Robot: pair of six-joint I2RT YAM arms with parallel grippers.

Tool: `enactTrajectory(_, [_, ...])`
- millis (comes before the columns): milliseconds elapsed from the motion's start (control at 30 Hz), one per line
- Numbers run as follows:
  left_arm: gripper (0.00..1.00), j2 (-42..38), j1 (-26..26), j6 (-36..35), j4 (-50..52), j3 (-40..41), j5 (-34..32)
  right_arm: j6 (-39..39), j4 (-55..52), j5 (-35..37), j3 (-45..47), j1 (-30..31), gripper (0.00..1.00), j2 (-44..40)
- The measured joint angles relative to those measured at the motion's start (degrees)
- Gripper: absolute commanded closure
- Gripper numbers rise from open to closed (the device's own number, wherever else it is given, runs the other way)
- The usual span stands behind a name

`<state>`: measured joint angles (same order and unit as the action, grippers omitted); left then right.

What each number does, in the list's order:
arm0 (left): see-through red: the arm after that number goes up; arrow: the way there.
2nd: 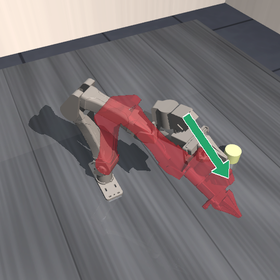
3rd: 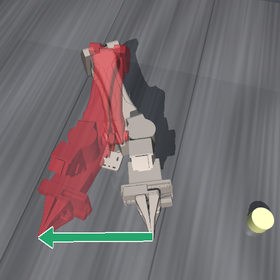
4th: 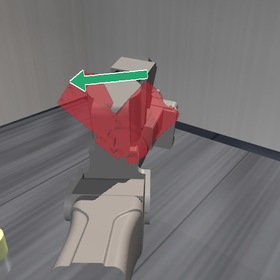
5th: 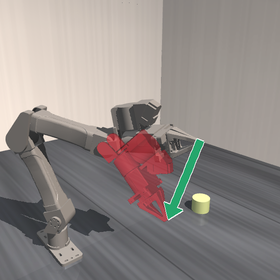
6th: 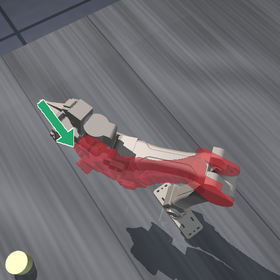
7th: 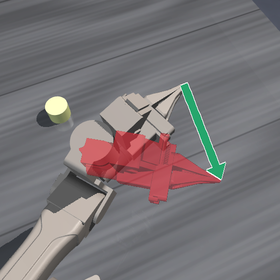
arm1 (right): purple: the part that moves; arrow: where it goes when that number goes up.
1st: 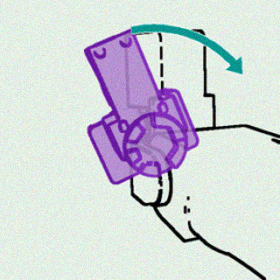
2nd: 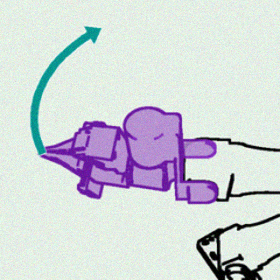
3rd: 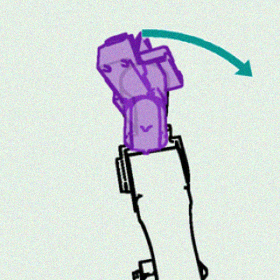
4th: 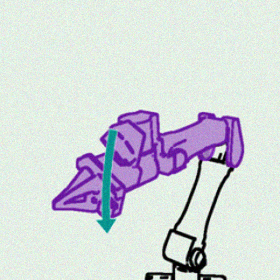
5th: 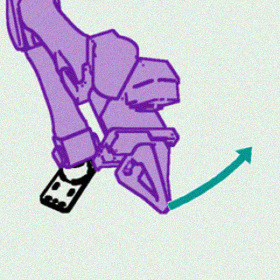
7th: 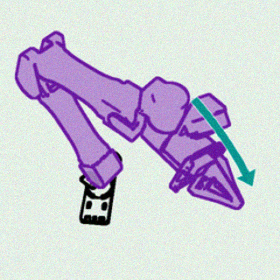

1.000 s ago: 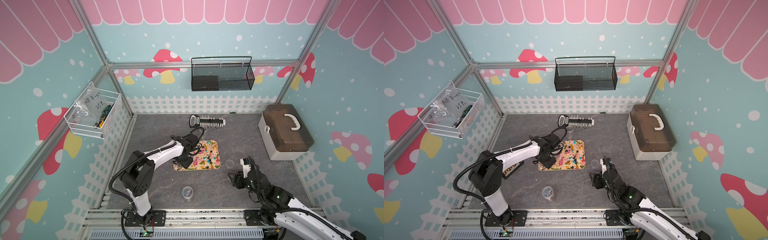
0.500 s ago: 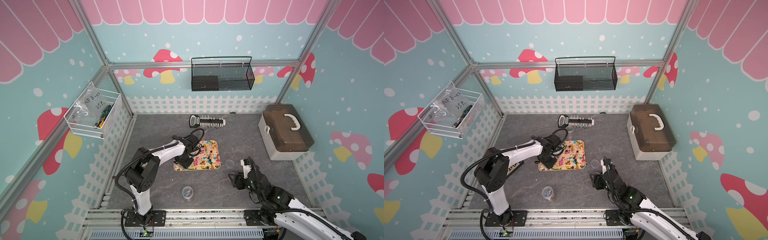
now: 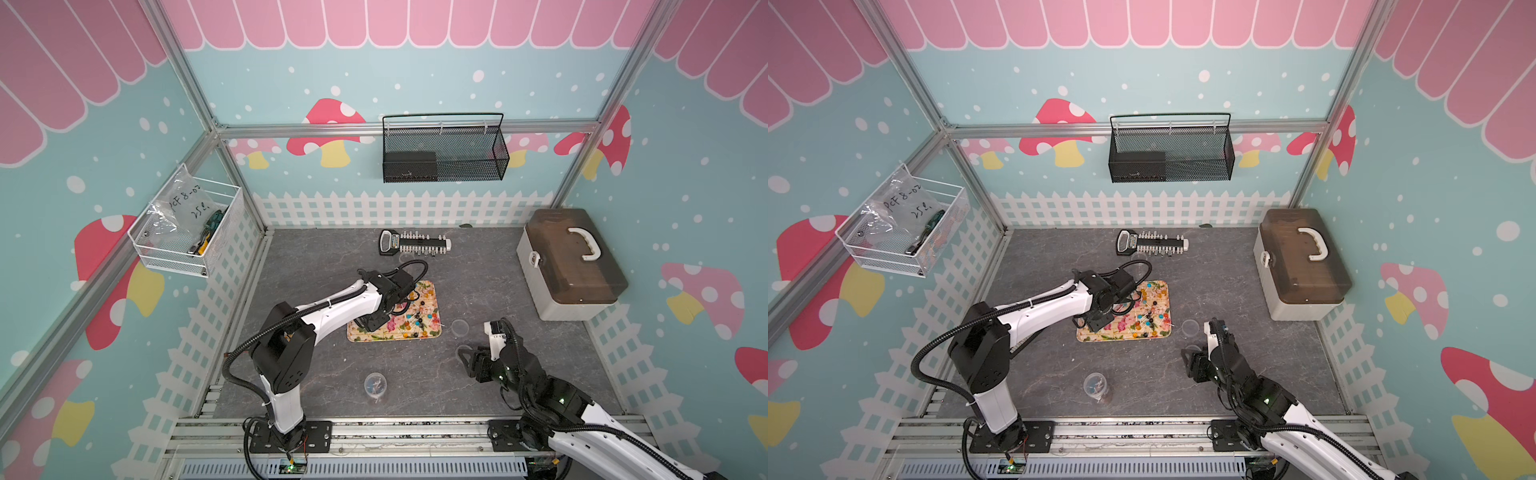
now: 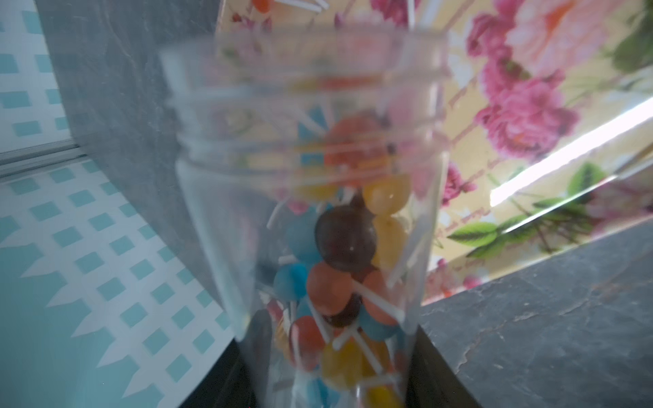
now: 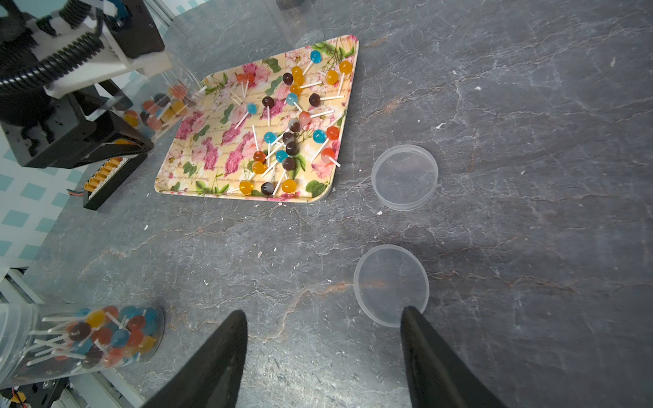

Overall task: Pour the candies out of the jar
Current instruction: 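Pour the candies out of the jar onto the tray.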

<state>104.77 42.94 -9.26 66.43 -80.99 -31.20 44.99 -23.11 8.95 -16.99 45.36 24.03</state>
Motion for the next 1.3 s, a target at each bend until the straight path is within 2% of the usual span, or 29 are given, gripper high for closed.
enactTrajectory(533, [0.52, 10.03, 7.15, -5.29, 9.05, -1.27, -22.47, -2.97, 2.75, 0.07, 1.20, 0.00, 0.33, -1.27])
enactTrajectory(933, [0.53, 12.26, 8.94, -7.87, 10.05, 0.02, -32.30, -3.37, 5.16, 0.20, 4.11, 0.00, 0.33, -2.14])
enactTrajectory(1300, [0.53, 12.44, 9.27, -8.35, 10.25, 1.73, -36.22, -2.64, 5.22, 0.50, 6.05, 0.00, 0.32, -5.97])
